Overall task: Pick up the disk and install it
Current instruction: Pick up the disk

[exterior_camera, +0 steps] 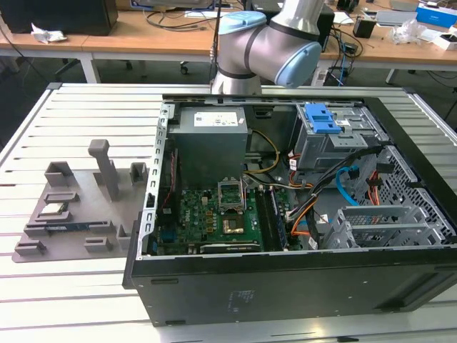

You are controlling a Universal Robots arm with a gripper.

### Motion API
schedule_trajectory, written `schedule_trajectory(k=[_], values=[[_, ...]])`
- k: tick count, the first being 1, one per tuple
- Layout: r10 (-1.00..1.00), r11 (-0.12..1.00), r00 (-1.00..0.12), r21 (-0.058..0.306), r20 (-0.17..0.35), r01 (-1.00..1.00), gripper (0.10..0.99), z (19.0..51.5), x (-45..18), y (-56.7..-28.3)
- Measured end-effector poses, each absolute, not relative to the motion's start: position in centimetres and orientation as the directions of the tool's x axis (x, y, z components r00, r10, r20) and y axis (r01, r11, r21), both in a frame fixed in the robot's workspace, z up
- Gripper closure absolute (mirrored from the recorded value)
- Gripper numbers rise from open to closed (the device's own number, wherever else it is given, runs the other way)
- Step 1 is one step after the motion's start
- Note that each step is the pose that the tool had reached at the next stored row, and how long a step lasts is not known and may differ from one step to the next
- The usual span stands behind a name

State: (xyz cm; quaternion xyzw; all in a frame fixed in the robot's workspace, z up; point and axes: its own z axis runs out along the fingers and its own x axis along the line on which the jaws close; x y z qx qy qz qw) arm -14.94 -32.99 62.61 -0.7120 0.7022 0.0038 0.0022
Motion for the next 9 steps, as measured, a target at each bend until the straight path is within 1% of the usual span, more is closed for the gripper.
schedule_trajectory(k=[9], values=[[-1.000, -0.014, 0.014, 0.002, -0.008, -1.000, 0.722, 62.5, -13.2, -33.0]])
